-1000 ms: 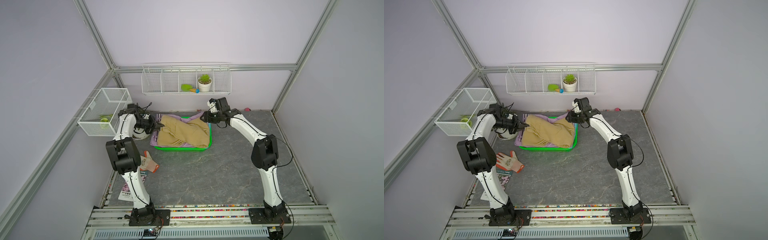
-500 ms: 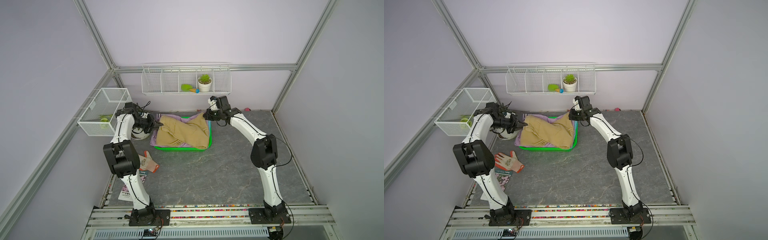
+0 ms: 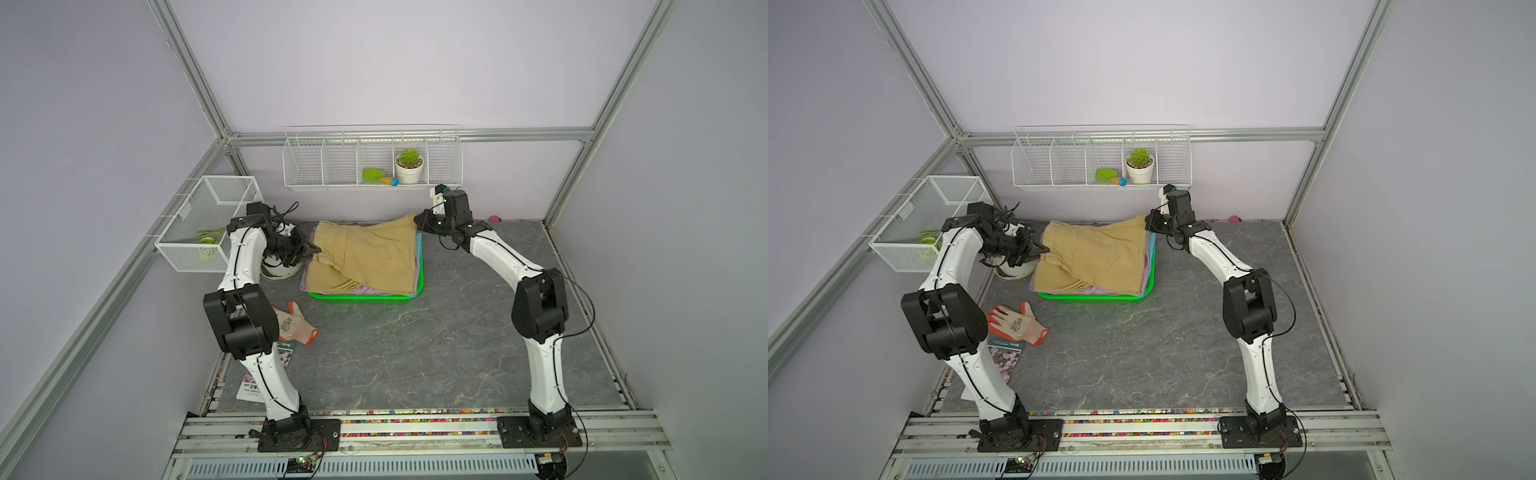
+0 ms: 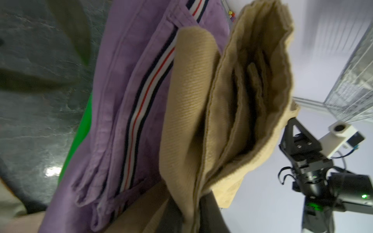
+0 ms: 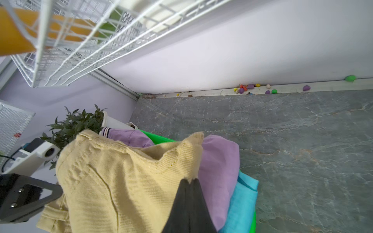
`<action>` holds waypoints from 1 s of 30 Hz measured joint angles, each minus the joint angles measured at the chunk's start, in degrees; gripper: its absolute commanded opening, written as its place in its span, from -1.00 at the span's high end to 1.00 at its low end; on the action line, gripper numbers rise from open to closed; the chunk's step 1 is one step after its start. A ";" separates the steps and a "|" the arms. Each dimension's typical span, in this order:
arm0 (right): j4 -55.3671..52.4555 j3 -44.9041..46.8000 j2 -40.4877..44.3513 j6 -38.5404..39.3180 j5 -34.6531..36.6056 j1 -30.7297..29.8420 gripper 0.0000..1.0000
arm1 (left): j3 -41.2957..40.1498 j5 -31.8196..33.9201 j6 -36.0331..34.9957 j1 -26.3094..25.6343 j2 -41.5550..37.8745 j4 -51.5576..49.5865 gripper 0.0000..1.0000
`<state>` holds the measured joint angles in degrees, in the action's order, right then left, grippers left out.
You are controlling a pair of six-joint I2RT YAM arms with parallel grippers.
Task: Put the folded long pants in the basket
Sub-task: Place the long pant in the basket.
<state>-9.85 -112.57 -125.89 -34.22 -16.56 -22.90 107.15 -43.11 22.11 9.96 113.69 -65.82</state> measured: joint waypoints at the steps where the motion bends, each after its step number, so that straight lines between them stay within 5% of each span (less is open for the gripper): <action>1: 0.28 -0.13 -0.66 -0.44 0.11 0.02 0.41 | -0.33 0.63 0.15 0.00 0.26 0.20 0.12; 3: 0.26 -0.09 -1.46 -0.74 0.55 0.24 0.09 | -1.11 2.05 0.24 0.02 0.28 0.07 -0.08; 6: 0.48 1.27 -1.22 -0.37 1.40 0.74 -0.08 | -1.33 4.55 0.13 0.02 -0.22 -0.26 -0.16; 12: 2.40 16.90 9.70 -0.09 1.53 1.27 -0.08 | -6.64 7.91 0.28 1.16 -8.20 0.46 -0.14; 19: 4.31 30.82 25.86 0.02 -2.36 -0.66 -0.12 | -14.47 10.40 0.07 1.68 -13.73 2.27 0.14; 30: -4.81 36.79 28.24 0.13 -3.72 -10.34 -0.18 | -18.97 10.58 -0.13 -3.04 -16.61 7.19 0.42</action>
<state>-14.66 -75.79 -97.65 -34.09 -20.27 -33.23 88.18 -32.53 21.98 6.92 97.08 -58.63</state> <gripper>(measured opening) 0.607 0.310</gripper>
